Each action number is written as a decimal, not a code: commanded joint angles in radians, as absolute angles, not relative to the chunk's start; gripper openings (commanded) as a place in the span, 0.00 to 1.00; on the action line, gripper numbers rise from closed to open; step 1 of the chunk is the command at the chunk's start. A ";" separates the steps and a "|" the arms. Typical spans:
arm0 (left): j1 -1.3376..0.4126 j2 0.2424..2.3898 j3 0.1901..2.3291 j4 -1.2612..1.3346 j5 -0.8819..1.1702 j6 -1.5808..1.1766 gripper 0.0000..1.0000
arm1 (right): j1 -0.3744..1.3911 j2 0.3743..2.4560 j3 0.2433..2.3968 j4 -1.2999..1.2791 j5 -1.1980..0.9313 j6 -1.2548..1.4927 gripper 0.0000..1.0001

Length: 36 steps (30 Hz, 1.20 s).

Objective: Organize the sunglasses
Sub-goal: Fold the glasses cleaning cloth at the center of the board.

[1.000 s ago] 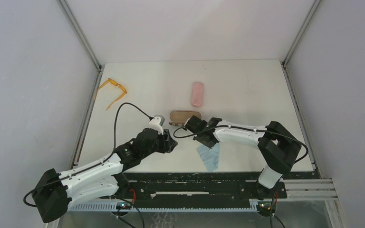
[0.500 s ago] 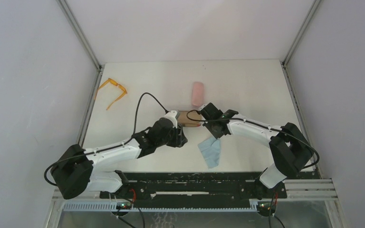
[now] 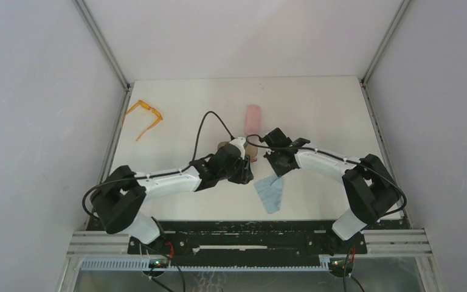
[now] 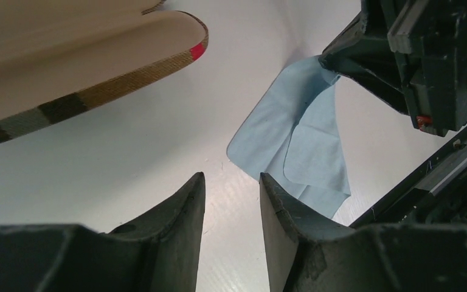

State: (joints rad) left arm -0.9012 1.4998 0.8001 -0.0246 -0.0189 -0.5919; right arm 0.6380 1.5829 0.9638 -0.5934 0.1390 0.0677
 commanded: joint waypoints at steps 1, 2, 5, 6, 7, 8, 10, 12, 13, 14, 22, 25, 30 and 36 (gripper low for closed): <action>-0.930 1.554 0.888 -0.037 -0.034 -0.596 0.42 | 0.593 1.586 0.942 -0.536 0.027 0.145 0.00; -0.936 1.571 0.905 -0.047 -0.042 -0.599 0.41 | 0.579 1.584 0.938 -0.537 0.011 0.154 0.00; -0.952 1.617 0.946 -0.073 -0.051 -0.605 0.39 | 0.546 1.579 0.929 -0.534 -0.015 0.177 0.00; -0.957 1.627 0.956 -0.080 -0.055 -0.607 0.39 | 0.536 1.577 0.927 -0.533 -0.025 0.186 0.00; -0.960 1.637 0.967 -0.090 -0.063 -0.609 0.39 | 0.525 1.579 0.925 -0.534 -0.034 0.196 0.00; -0.964 1.646 0.976 -0.100 -0.070 -0.610 0.39 | 0.515 1.580 0.925 -0.536 -0.043 0.206 0.00; -0.969 1.663 0.989 -0.114 -0.079 -0.613 0.39 | 0.505 1.587 0.925 -0.542 -0.054 0.219 0.00; -0.972 1.682 1.004 -0.128 -0.083 -0.618 0.39 | 0.498 1.597 0.925 -0.545 -0.064 0.230 0.00; -0.974 1.697 1.014 -0.137 -0.087 -0.619 0.38 | 0.495 1.601 0.925 -0.546 -0.069 0.234 0.00; -0.978 1.707 1.024 -0.148 -0.095 -0.622 0.38 | 0.493 1.607 0.925 -0.546 -0.071 0.238 0.00; -1.015 1.787 1.109 -0.243 -0.176 -0.638 0.38 | 0.476 1.606 0.909 -0.528 -0.090 0.268 0.00; -1.021 1.813 1.124 -0.256 -0.189 -0.649 0.37 | 0.470 1.600 0.897 -0.519 -0.104 0.273 0.00; -1.032 1.852 1.163 -0.302 -0.212 -0.654 0.37 | 0.458 1.591 0.880 -0.506 -0.118 0.278 0.00; -1.058 1.868 1.173 -0.348 -0.240 -0.665 0.36 | 0.451 1.580 0.864 -0.490 -0.132 0.282 0.00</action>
State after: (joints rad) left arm -1.0367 1.8492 1.1271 -0.2920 -0.2054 -0.6456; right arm 0.4603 1.6077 0.8799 -0.5262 -0.1165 0.2588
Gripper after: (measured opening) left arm 0.365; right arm 0.000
